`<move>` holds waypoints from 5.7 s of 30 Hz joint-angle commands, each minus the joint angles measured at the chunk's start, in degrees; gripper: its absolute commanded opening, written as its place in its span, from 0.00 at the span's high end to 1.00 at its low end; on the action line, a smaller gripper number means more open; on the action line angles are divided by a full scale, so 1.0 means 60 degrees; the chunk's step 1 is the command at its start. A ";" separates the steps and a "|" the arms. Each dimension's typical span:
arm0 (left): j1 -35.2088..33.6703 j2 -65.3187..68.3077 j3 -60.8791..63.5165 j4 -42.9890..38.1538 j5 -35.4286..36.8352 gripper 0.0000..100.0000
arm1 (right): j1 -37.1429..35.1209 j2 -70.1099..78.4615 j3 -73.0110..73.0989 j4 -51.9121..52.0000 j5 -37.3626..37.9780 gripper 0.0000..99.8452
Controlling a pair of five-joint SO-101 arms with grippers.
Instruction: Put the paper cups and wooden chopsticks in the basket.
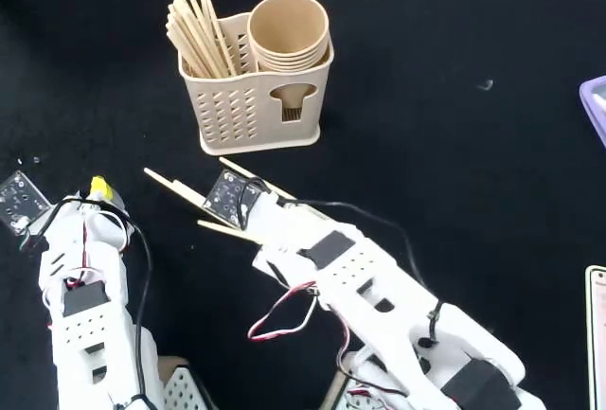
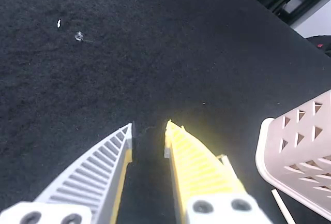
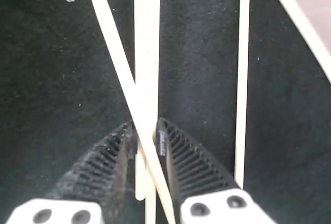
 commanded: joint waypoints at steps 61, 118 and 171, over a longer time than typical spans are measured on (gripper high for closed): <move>-0.0037 -0.0132 -0.0139 -0.0249 0.0000 0.88 | -0.0073 0.4403 -0.3495 0.1084 -0.0044 0.88; -0.0022 -0.0147 -0.0139 -0.0249 0.0000 0.88 | 0.0161 0.5209 -0.4462 0.0645 0.0762 0.90; -0.0037 -0.0147 -0.0139 -0.0249 0.0000 0.88 | 0.0659 -0.3641 -0.5810 0.2066 -0.1128 0.99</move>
